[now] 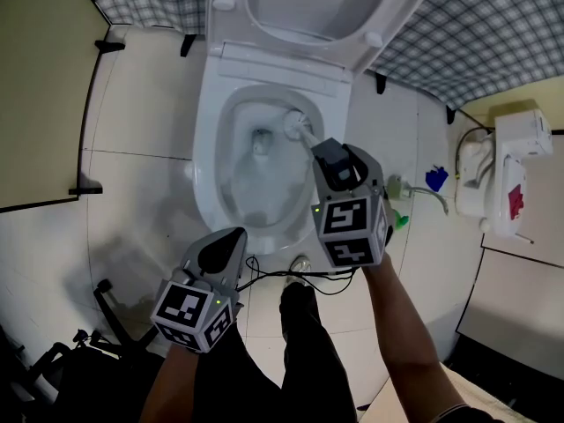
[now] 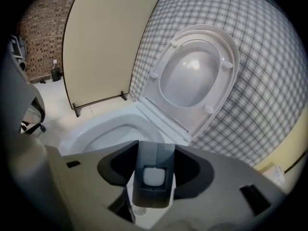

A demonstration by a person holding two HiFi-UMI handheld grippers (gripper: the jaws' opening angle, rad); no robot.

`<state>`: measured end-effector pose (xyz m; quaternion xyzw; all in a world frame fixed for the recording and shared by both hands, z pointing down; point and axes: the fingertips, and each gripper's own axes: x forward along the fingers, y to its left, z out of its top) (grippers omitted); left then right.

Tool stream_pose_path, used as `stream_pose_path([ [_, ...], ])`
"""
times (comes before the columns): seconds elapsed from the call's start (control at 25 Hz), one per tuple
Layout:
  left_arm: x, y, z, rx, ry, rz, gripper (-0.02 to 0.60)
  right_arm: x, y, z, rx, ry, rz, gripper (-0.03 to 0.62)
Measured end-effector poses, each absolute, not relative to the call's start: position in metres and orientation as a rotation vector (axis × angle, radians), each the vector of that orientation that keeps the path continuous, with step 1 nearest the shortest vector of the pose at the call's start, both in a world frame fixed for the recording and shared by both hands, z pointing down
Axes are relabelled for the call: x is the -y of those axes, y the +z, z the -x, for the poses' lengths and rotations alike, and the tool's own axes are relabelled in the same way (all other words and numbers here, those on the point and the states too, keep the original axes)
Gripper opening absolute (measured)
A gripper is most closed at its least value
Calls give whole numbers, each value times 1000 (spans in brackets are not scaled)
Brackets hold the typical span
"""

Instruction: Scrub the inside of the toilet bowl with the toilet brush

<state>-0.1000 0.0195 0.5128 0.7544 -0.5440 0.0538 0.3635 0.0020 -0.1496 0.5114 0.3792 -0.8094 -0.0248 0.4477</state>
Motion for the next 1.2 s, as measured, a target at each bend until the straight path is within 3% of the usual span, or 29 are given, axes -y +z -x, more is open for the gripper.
stream_pose_path([
  [0.68, -23, 511, 91, 1383, 130, -1959, 9, 47, 517, -45, 1849, 185, -806, 225],
  [1.2, -33, 514, 107, 1413, 149, -1928, 9, -2, 519, 11, 2052, 575, -634, 225],
])
